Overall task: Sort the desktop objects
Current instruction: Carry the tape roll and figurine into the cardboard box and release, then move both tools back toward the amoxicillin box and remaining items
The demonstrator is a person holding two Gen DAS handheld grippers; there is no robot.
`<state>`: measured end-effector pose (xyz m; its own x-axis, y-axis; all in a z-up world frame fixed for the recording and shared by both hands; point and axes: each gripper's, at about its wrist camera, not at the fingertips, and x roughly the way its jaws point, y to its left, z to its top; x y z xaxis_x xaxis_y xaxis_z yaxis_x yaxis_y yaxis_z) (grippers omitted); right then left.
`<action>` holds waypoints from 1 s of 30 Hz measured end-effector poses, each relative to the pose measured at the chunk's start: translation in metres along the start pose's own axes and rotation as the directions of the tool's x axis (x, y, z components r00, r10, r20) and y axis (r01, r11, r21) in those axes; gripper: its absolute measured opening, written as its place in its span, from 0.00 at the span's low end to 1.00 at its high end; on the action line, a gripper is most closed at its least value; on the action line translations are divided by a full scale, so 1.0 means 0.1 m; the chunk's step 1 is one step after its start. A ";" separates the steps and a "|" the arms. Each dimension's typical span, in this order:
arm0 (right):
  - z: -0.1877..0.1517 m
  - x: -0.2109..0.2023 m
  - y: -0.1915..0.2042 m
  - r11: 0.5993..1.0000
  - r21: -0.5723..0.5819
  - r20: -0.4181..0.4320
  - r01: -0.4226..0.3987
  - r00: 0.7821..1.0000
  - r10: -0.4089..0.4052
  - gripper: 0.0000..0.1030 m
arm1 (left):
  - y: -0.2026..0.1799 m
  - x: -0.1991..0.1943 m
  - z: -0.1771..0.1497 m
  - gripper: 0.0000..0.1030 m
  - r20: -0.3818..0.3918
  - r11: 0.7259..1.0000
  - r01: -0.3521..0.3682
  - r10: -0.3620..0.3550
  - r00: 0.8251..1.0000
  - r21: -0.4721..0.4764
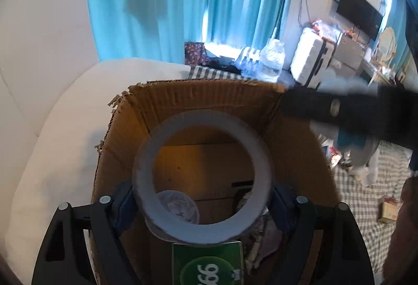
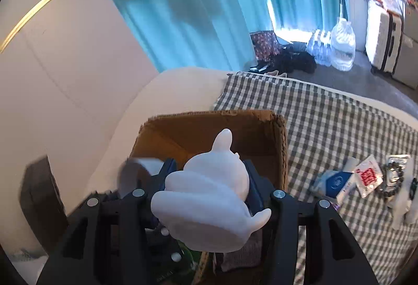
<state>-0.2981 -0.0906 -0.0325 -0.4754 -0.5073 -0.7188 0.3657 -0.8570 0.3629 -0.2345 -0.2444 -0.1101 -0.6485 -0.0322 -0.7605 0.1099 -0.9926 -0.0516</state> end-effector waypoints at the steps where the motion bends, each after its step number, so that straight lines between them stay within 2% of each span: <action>1: 0.02 0.00 -0.01 1.000 0.011 -0.002 -0.002 1.000 0.002 0.66 | 0.01 0.02 -0.01 0.91 -0.009 1.000 -0.017 0.017 1.000 -0.006; 2: 0.05 0.00 -0.03 1.000 0.017 -0.001 0.001 1.000 -0.001 0.80 | 0.02 0.04 -0.03 0.91 -0.026 1.000 -0.024 0.023 0.999 -0.020; 5: 0.08 -0.16 -0.05 0.999 0.036 0.065 0.012 0.998 -0.014 0.80 | 0.05 -0.02 -0.08 0.96 -0.024 0.999 -0.002 0.001 1.000 -0.054; 7: 0.07 -0.31 -0.05 0.999 0.046 0.084 0.012 0.996 -0.016 0.80 | 0.04 -0.10 -0.09 0.96 -0.023 0.999 -0.012 0.011 1.000 -0.046; 15: -0.15 -1.17 0.11 0.996 0.007 0.181 0.089 0.979 -0.089 0.80 | -0.07 -0.80 -0.23 0.97 0.019 0.998 -0.003 0.004 1.000 -0.055; 19: -0.40 -1.73 0.11 0.985 -0.004 0.245 0.175 0.955 -0.168 0.80 | -0.14 -1.22 -0.33 1.00 0.056 0.996 0.020 -0.015 0.998 -0.086; 23: -0.65 -2.20 0.03 0.972 0.015 0.303 0.234 0.926 -0.227 0.80 | -0.33 -1.59 -0.43 1.00 0.093 0.998 -0.008 0.013 0.996 -0.057; 25: -0.80 -2.45 -0.02 0.959 0.025 0.337 0.281 0.901 -0.273 0.80 | -0.46 -1.75 -0.48 1.00 0.122 0.999 -0.007 0.012 0.992 -0.046; 28: -1.00 -2.75 -0.13 0.937 0.049 0.361 0.346 0.869 -0.339 0.87 | -0.72 -1.94 -0.59 1.00 0.147 0.999 0.012 -0.007 0.989 -0.032; 30: -1.14 -2.92 -0.22 0.930 0.062 0.374 0.362 0.856 -0.358 0.87 | -0.90 -2.02 -0.65 1.00 0.161 1.000 0.022 -0.019 0.987 -0.019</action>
<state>-0.0764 0.0866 0.1020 -0.8367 -0.1605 -0.5236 0.1179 -0.9865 0.1141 -0.0643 -0.1413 0.0061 -0.7632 -0.0321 -0.6454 0.1096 -0.9907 -0.0803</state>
